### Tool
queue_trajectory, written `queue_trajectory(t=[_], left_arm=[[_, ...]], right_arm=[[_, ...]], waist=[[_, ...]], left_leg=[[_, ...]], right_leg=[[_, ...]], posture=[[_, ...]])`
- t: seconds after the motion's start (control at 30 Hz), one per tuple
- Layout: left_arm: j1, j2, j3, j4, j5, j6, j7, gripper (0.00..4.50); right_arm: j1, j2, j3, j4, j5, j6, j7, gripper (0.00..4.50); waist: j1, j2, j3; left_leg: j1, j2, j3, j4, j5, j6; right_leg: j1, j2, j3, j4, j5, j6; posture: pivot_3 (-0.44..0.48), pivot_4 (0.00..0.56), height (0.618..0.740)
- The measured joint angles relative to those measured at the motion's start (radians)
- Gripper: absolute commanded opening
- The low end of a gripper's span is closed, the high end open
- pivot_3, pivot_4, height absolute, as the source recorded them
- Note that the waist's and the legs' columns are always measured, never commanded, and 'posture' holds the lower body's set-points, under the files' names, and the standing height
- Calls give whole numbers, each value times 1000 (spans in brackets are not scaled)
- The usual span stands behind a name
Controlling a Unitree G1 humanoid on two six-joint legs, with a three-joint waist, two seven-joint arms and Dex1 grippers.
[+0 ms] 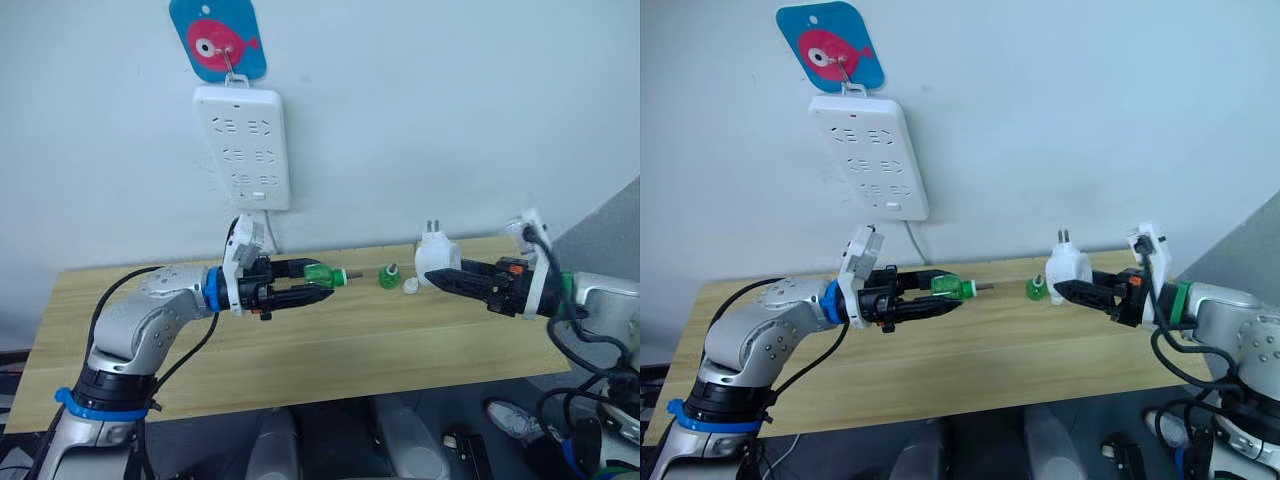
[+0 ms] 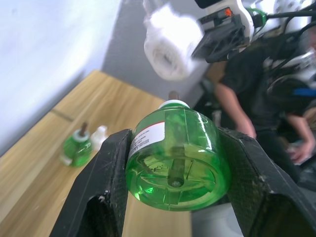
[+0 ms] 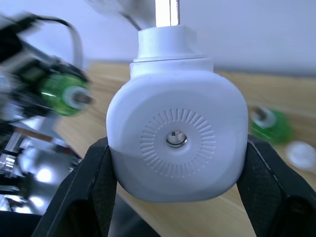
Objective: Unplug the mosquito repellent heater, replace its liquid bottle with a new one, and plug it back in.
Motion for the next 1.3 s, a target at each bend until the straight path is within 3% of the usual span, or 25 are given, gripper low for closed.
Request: queue_trajectory(t=[0.27, 0.53, 0.97, 1.3], left_arm=[[-156, 9, 11, 14, -102, 147, -34, 2296], [-169, 22, 23, -6, -135, 204, -40, 2296], [-169, 17, 41, -9, -137, 223, -35, 2296], [-179, 18, 40, -12, -141, 222, -45, 2296]], right_arm=[[10, 12, 74, 16, 424, -72, -227, 2947], [44, -142, 253, 78, 688, -317, -463, 2947], [67, -282, 400, 76, 785, -506, -516, 2947], [89, -357, 432, 73, 785, -525, -454, 2947]], waist=[[-31, 3, -17], [-51, 4, -24], [-49, 4, -28], [-47, 4, -29]], left_leg=[[0, -1, -1, 0, 0, 0], [1, -1, 0, 1, 0, 0], [3, 0, 0, 2, 0, 0], [4, 0, 1, 3, 0, 0]], right_leg=[[0, -1, 0, 1, 0, 0], [0, 0, 1, 4, -1, 2], [0, 1, 1, 8, -2, 4], [0, 1, 2, 10, -2, 4]], posture=[[-235, 146, 736], [-229, 146, 736], [-217, 148, 736], [-216, 147, 736]])
